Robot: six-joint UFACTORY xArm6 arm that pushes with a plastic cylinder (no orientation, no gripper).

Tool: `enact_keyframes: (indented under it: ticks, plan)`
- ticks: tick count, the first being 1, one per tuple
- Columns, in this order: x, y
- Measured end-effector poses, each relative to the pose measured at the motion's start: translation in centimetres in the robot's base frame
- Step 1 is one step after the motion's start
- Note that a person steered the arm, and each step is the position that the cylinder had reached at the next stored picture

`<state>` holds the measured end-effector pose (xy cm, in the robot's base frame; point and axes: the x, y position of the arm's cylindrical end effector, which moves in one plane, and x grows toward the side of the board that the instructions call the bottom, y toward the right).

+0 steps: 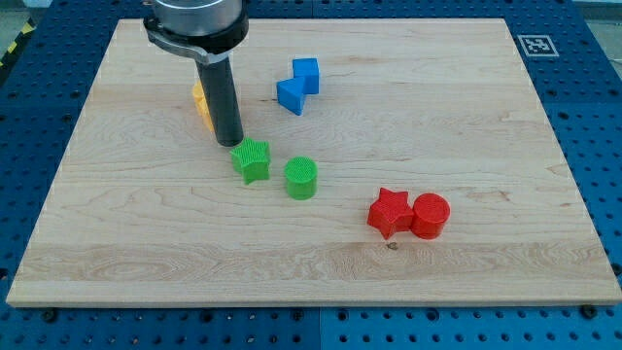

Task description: Push the green star into the left side of the green circle

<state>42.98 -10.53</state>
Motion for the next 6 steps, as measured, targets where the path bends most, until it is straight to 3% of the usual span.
enact_keyframes:
  ticks: [4, 6]
  plan:
    - [3.7, 3.3]
    - [0.2, 6.4]
